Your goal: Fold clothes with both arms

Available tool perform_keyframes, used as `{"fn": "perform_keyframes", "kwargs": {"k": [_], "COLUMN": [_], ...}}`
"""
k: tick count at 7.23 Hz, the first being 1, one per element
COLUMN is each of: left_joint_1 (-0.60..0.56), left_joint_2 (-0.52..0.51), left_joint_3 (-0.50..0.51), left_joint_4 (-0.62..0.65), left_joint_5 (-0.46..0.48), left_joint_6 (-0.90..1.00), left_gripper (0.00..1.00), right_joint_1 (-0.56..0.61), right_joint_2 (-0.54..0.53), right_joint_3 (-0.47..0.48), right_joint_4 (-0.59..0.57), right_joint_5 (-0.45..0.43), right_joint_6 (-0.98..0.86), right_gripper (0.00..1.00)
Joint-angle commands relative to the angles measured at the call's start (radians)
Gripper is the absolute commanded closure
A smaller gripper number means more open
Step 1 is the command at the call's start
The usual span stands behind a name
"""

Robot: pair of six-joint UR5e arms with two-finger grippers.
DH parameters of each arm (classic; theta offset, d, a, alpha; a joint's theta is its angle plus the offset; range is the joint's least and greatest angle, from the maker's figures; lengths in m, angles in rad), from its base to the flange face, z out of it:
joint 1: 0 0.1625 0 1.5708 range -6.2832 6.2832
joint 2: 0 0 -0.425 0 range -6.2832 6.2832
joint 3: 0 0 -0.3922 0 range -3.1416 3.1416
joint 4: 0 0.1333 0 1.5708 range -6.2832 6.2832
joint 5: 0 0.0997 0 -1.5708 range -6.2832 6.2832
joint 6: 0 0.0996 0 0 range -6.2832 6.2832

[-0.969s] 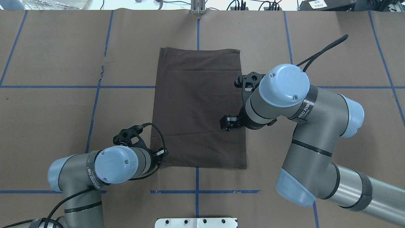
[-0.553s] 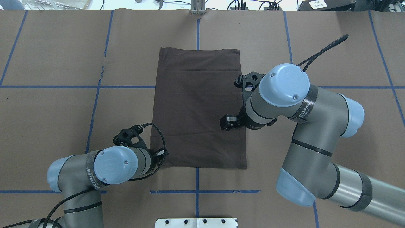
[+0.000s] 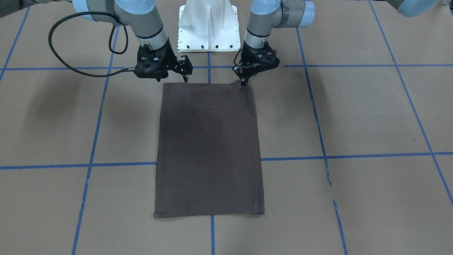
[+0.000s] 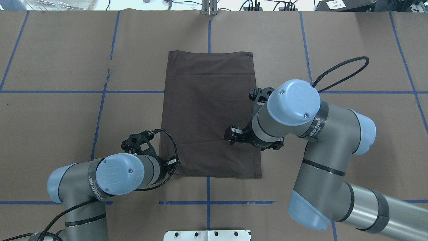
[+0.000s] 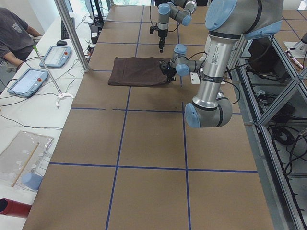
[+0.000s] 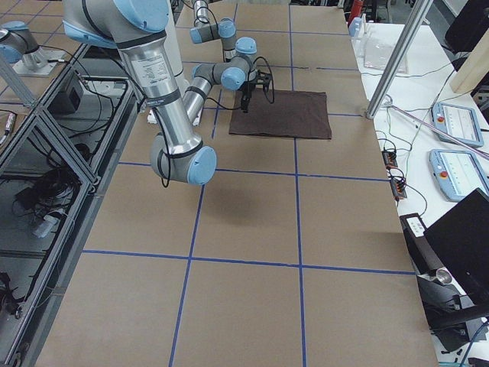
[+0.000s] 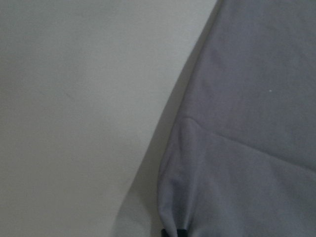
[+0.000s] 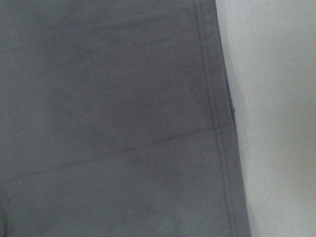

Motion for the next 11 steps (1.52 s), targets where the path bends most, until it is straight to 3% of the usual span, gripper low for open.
{"fn": "perform_keyframes", "kwargs": {"k": [1, 3, 4, 7, 11], "left_joint_1": [0.0, -0.003, -0.005, -0.011, -0.011], "left_joint_2": [-0.007, -0.008, -0.008, -0.008, -0.008], "left_joint_3": [-0.004, -0.012, -0.012, -0.012, -0.012], "left_joint_4": [0.0, 0.0, 0.0, 0.0, 0.0], "left_joint_5": [-0.001, -0.001, -0.001, 0.001, 0.001], "left_joint_6": [0.002, 0.002, 0.002, 0.002, 0.002], "left_gripper": [1.0, 1.0, 1.0, 1.0, 1.0], "right_joint_1": [-0.108, -0.125, -0.148, -0.174, -0.185], "right_joint_2": [0.001, 0.004, 0.004, 0.007, -0.01], "right_joint_3": [-0.026, -0.095, -0.121, -0.178, -0.168], "right_joint_4": [0.018, 0.024, 0.028, 0.027, 0.019], "right_joint_5": [-0.16, -0.198, -0.259, -0.266, -0.263], "right_joint_6": [0.269, 0.493, 0.545, 0.547, 0.547], "right_gripper": [0.0, 0.0, 0.0, 0.0, 0.0]}}
